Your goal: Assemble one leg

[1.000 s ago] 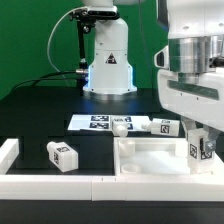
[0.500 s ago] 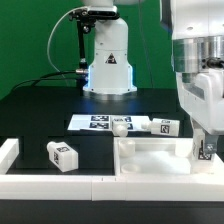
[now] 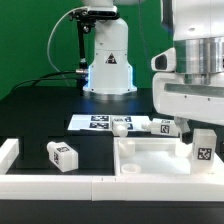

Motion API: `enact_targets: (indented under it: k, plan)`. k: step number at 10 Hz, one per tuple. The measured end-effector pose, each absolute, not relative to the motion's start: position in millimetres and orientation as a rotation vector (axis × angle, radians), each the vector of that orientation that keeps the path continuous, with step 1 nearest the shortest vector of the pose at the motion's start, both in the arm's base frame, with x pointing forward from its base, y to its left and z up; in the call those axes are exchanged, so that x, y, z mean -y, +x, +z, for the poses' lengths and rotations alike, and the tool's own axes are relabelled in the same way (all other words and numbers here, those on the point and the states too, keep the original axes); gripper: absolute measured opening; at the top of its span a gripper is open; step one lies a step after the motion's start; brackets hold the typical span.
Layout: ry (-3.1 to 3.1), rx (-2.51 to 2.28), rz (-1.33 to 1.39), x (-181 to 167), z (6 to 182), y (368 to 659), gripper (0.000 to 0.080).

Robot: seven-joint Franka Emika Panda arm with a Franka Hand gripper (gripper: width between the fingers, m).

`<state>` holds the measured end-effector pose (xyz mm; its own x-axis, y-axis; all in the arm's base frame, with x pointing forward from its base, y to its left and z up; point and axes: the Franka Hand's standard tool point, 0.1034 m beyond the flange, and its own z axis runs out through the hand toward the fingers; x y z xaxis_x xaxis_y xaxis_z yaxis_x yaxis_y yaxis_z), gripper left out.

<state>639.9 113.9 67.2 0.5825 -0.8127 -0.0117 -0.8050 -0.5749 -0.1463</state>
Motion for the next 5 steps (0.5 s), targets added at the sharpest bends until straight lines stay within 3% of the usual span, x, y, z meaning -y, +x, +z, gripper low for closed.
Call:
enact_targets:
  k: [2,4,5]
  plan:
    - [-2.757,-1.206,-0.098,-113.9,67.6,640.2,0.0649]
    - [-3.004,-0.553,-0.170,-122.1,72.4,645.4,0.0649]
    - [-2.985,-0.630,-0.163,-120.8,71.6,644.8,0.0620]
